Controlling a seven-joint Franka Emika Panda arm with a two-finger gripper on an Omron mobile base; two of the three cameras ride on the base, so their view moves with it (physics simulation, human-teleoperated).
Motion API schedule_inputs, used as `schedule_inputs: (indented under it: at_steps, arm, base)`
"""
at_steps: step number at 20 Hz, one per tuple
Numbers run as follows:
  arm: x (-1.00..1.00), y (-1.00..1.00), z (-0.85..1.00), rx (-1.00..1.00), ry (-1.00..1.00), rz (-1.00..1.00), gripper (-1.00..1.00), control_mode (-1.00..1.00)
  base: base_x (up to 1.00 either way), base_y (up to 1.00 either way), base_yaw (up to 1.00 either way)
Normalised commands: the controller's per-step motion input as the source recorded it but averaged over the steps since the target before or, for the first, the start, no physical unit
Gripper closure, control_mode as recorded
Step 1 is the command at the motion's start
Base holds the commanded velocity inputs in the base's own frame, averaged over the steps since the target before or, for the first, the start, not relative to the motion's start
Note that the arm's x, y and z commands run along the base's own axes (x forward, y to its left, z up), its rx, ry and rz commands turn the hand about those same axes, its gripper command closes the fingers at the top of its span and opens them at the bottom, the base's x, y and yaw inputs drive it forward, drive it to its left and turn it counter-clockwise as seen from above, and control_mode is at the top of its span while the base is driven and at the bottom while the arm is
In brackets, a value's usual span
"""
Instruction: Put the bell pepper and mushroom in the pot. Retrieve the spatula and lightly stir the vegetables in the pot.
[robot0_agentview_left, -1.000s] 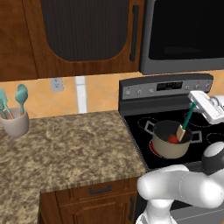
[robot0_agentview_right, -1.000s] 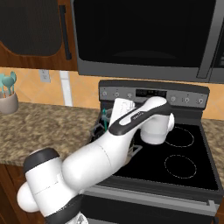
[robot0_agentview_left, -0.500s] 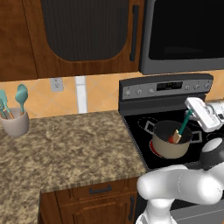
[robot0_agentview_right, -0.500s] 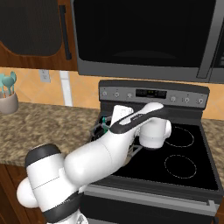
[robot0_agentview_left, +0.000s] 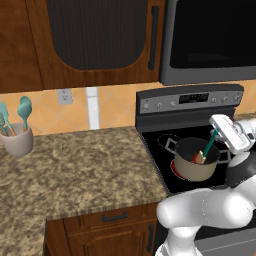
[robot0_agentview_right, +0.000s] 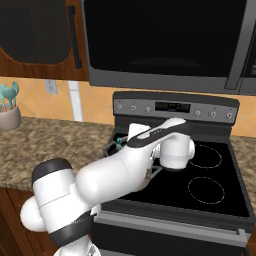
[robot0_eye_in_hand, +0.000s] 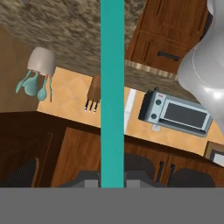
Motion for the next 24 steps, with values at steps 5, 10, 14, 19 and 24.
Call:
schedule_inputs:
  at_steps: [5, 10, 14, 19, 24]
  arm:
    - [0.05, -0.15, 0.0, 0.0, -0.02, 0.01, 1.0, -1.0]
    - [0.06, -0.06, 0.0, -0.01, -0.06, 0.0, 1.0, -1.0]
    - [0.29, 0.0, 0.0, -0.05, -0.12, 0.0, 1.0, -1.0]
    - [0.16, 0.0, -0.35, -0.05, 0.02, 0.01, 1.0, -1.0]
    - [0.09, 0.0, -0.45, -0.01, 0.07, 0.05, 1.0, -1.0]
  base:
    - [0.0, 0.0, 0.0]
    - [0.0, 0.0, 0.0]
    - [0.0, 0.0, 0.0]
    - [0.0, 0.0, 0.0]
    - [0.0, 0.0, 0.0]
